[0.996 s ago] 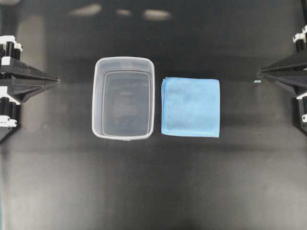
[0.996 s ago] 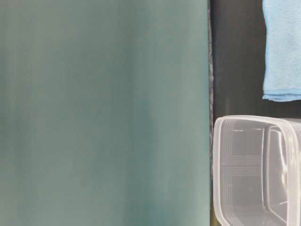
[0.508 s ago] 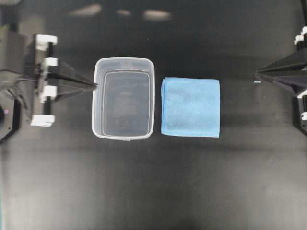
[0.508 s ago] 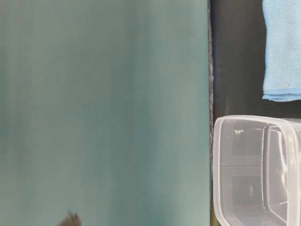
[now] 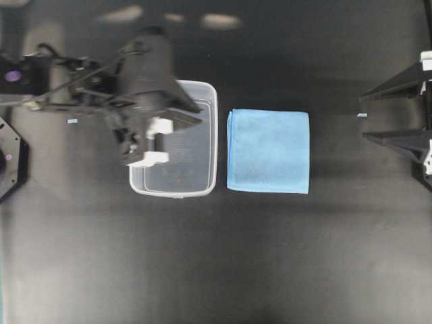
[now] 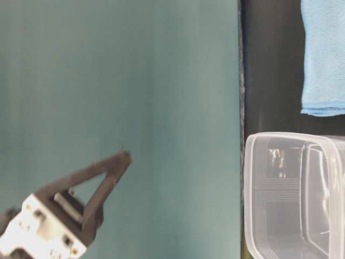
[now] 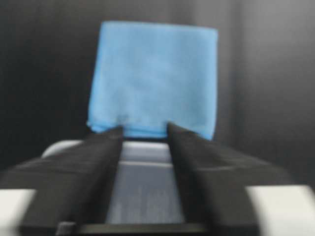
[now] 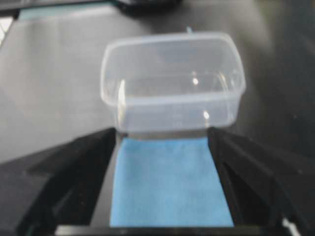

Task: Place the blue towel into the container with the left arm.
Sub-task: 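Move the left gripper over the container toward the blue towel, then lower the open left gripper onto the towel and close on it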

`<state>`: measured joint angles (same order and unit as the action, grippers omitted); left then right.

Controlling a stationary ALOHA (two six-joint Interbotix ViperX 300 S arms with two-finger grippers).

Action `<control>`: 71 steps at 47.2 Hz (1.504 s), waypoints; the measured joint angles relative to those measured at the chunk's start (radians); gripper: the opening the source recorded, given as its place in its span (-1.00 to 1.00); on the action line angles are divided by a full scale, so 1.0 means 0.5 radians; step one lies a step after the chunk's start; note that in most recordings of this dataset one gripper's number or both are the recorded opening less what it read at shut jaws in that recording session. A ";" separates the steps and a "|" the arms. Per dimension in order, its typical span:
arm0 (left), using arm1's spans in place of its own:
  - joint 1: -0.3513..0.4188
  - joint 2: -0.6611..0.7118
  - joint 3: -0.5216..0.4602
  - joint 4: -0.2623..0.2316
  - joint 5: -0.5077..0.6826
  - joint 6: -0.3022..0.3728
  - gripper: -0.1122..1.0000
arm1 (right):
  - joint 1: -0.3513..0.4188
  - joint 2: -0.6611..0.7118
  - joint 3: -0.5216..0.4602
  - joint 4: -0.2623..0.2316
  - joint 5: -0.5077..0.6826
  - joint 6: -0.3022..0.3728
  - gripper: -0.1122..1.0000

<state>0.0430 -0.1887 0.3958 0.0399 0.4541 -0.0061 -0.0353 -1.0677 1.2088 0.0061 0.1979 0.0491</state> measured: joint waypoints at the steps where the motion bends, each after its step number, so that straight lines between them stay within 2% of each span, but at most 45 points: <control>1: 0.003 0.031 -0.037 0.000 0.021 0.000 0.20 | 0.003 -0.006 0.003 0.000 0.006 0.000 0.54; 4: 0.009 0.120 -0.153 0.003 0.086 0.003 0.53 | 0.000 -0.018 0.003 0.003 0.012 0.000 0.53; 6: 0.009 0.181 -0.224 0.003 0.129 0.003 0.68 | 0.003 -0.028 0.003 0.003 0.012 0.000 0.53; 10: 0.009 0.322 -0.353 0.000 0.218 0.012 0.83 | 0.000 -0.052 0.003 0.003 0.009 0.000 0.53; 16: 0.009 0.537 -0.528 0.003 0.368 0.061 0.80 | 0.000 -0.101 0.003 0.000 0.009 0.000 0.53; 24: -0.012 0.853 -0.782 0.000 0.552 0.212 0.80 | -0.009 -0.160 0.003 0.000 0.006 0.015 0.53; 35: -0.034 1.175 -1.034 0.000 0.580 0.279 0.80 | -0.012 -0.279 0.003 0.000 0.028 0.028 0.53; 55: -0.025 1.525 -1.065 0.003 0.558 0.279 0.81 | -0.012 -0.383 -0.009 0.003 0.135 0.031 0.53; 71: -0.040 1.568 -1.065 0.003 0.445 0.261 0.80 | -0.012 -0.387 -0.009 0.003 0.135 0.034 0.52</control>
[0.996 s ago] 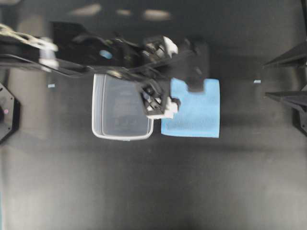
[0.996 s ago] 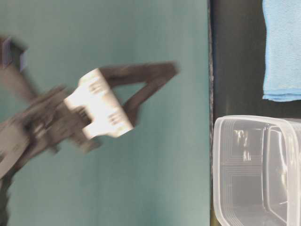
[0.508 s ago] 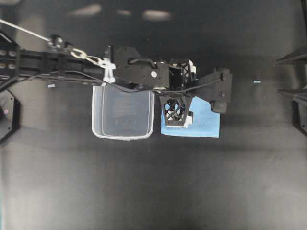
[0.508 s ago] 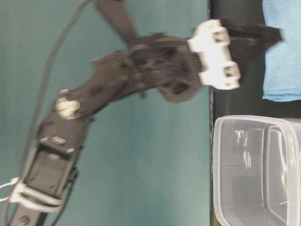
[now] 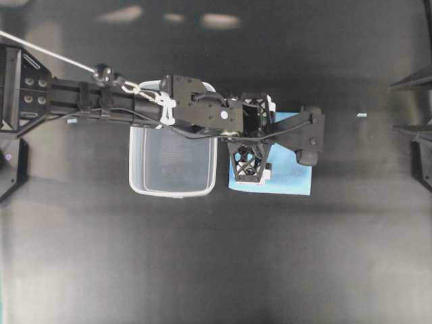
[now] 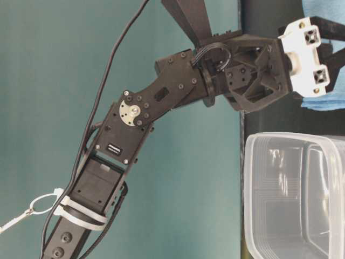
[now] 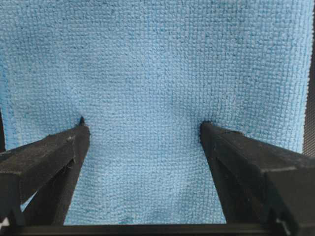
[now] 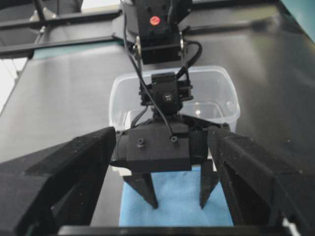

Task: Place the blue towel into the container with the left arm.
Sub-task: 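Lower the open left gripper onto the towel and close on it, then lift the towel with the left gripper and carry it over the container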

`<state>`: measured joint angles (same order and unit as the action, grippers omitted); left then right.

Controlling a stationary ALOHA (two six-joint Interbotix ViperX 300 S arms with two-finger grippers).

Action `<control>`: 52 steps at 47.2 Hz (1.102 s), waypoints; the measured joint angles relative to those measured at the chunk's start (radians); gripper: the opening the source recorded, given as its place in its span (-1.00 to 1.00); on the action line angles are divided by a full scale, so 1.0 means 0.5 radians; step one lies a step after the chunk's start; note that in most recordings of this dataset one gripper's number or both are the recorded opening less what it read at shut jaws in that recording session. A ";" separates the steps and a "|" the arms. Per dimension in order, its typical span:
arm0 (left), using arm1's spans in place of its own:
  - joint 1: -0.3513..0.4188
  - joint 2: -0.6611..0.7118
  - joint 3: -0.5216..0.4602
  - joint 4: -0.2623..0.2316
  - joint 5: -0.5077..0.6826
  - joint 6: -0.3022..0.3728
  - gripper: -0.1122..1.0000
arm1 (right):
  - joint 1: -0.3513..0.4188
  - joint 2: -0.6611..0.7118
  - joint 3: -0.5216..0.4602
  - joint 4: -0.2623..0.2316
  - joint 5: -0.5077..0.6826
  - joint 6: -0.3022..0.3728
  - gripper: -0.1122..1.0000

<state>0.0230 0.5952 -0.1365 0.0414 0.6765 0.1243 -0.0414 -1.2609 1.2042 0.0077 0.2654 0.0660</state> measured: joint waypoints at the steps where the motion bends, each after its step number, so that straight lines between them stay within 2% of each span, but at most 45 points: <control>1: 0.000 0.000 0.000 0.000 0.000 -0.006 0.78 | 0.000 -0.003 0.000 0.000 0.000 -0.003 0.53; 6: -0.012 0.000 0.000 0.000 -0.003 -0.015 0.58 | 0.000 -0.003 -0.003 -0.003 0.003 0.000 0.52; 15: -0.077 -0.006 0.000 0.000 0.006 0.000 -0.41 | 0.000 -0.003 0.000 0.000 0.006 0.000 0.52; 17: -0.089 -0.006 0.003 0.000 0.006 0.000 -0.59 | 0.000 -0.003 0.000 -0.003 0.006 0.000 0.52; 19: -0.092 -0.018 0.003 0.000 0.009 0.003 -0.70 | 0.000 -0.003 0.000 0.000 0.009 0.000 0.52; 28: -0.086 -0.089 -0.006 0.000 0.077 0.000 -0.70 | 0.000 -0.006 0.000 -0.003 0.009 0.000 0.53; 41: -0.067 -0.506 -0.055 0.000 0.439 -0.003 -0.70 | 0.000 -0.006 0.000 0.000 0.009 0.000 0.52; 46: -0.043 -0.724 0.034 0.000 0.589 -0.018 -0.70 | 0.000 -0.006 0.000 0.000 0.009 0.000 0.52; 52: 0.012 -0.939 0.218 0.000 0.653 -0.018 -0.70 | 0.000 -0.006 -0.003 -0.003 0.003 0.000 0.53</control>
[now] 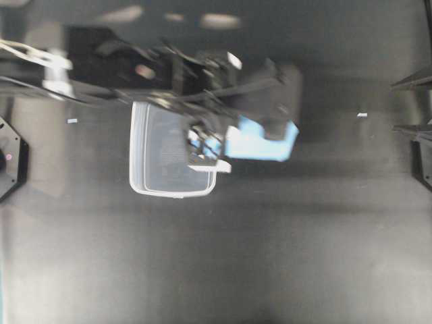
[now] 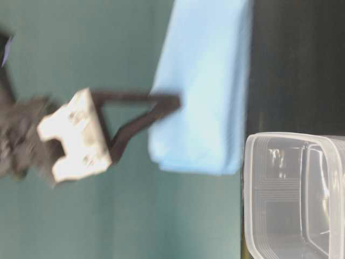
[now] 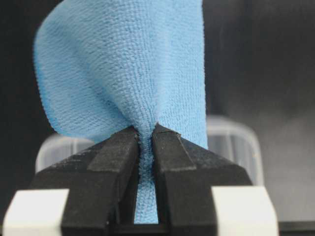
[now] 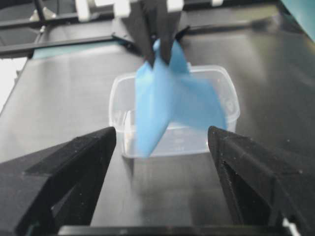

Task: Place the blue towel into the container with the left arm.

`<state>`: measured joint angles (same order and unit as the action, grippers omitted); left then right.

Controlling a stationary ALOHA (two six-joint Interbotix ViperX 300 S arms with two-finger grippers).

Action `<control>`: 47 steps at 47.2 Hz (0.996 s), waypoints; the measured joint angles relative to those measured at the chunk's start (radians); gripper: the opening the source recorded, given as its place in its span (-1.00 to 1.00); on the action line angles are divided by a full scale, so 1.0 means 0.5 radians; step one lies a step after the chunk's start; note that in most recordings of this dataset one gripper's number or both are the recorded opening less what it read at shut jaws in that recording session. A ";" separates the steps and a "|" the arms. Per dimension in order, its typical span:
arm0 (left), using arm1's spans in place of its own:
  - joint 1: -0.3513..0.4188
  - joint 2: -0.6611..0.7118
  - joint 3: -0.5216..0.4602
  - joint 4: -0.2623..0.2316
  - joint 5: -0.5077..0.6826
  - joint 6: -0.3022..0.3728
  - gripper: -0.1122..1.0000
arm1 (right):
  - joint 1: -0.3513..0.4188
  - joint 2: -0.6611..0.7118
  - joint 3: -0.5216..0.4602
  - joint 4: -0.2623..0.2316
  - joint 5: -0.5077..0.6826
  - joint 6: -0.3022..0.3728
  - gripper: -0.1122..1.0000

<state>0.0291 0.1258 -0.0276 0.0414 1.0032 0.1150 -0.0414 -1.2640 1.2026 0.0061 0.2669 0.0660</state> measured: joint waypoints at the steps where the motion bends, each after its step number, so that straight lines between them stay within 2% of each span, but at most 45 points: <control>1: 0.009 -0.031 0.040 -0.003 0.000 0.000 -0.70 | 0.000 0.000 0.003 0.000 -0.006 0.000 0.52; 12: 0.055 -0.344 0.549 0.000 -0.058 0.003 -0.70 | 0.000 0.000 0.000 0.003 -0.052 0.000 0.52; 19: 0.071 -0.463 0.755 0.000 -0.261 0.025 -0.70 | 0.000 0.000 0.003 0.003 -0.089 0.021 0.52; 27: 0.080 -0.500 0.853 0.000 -0.482 0.021 -0.70 | 0.000 0.000 0.003 0.000 -0.095 0.046 0.52; 47: 0.104 -0.500 0.933 0.000 -0.500 -0.015 -0.69 | 0.003 0.000 0.000 0.003 -0.132 0.064 0.52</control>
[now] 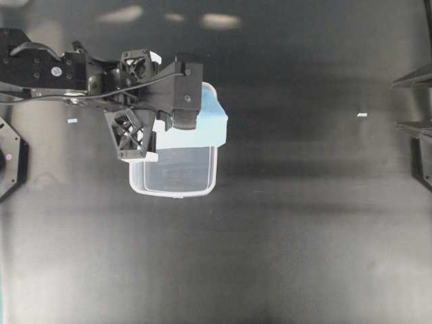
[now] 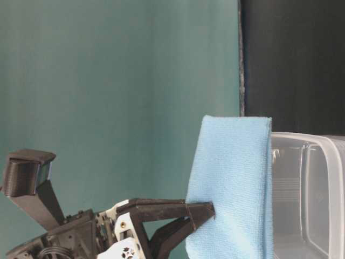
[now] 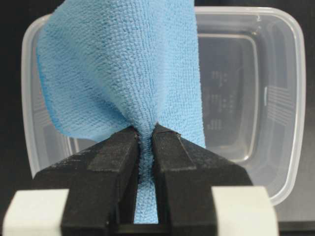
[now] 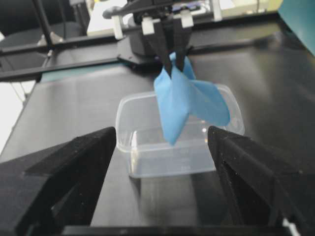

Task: Place the blue towel into the container with the left arm.

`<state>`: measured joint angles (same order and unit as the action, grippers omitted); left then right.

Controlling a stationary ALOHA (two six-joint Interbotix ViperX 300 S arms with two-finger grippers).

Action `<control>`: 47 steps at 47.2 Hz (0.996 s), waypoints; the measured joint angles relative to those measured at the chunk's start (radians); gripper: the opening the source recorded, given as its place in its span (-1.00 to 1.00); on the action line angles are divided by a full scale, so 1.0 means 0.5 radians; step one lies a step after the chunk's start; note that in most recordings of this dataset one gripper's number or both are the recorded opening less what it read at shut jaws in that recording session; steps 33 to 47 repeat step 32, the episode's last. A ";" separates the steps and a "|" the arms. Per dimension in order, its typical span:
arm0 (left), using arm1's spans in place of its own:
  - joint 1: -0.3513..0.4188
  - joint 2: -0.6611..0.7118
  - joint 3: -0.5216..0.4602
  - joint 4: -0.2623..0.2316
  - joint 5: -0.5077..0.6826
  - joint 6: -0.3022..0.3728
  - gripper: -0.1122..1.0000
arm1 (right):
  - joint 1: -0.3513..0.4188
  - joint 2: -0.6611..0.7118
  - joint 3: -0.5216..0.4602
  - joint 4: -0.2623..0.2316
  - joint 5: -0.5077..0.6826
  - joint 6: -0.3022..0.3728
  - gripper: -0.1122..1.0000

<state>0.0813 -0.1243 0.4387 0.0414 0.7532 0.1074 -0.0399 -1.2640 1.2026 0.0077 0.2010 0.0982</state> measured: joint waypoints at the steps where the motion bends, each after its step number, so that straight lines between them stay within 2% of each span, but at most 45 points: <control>1: 0.000 0.000 0.009 0.000 0.000 -0.003 -0.69 | 0.000 0.000 0.003 -0.003 -0.009 0.000 0.52; 5: 0.003 0.000 0.040 0.000 0.000 -0.021 -0.61 | 0.006 0.000 0.003 0.000 -0.043 0.000 0.52; 8: 0.000 0.000 0.055 0.000 -0.003 -0.049 -0.33 | 0.006 0.003 0.000 0.000 -0.064 0.000 0.52; 15: 0.000 0.000 0.080 0.000 -0.015 -0.058 0.49 | 0.006 0.000 0.012 0.000 -0.071 0.015 0.52; 20: -0.012 -0.012 0.080 0.000 -0.018 -0.052 0.81 | 0.006 0.000 0.015 0.000 -0.071 0.028 0.52; 32: -0.074 -0.215 0.052 -0.003 -0.037 -0.077 0.81 | 0.009 0.003 0.018 -0.003 -0.074 0.034 0.52; 47: -0.074 -0.215 0.052 -0.003 -0.037 -0.077 0.81 | 0.009 0.003 0.018 -0.003 -0.074 0.034 0.52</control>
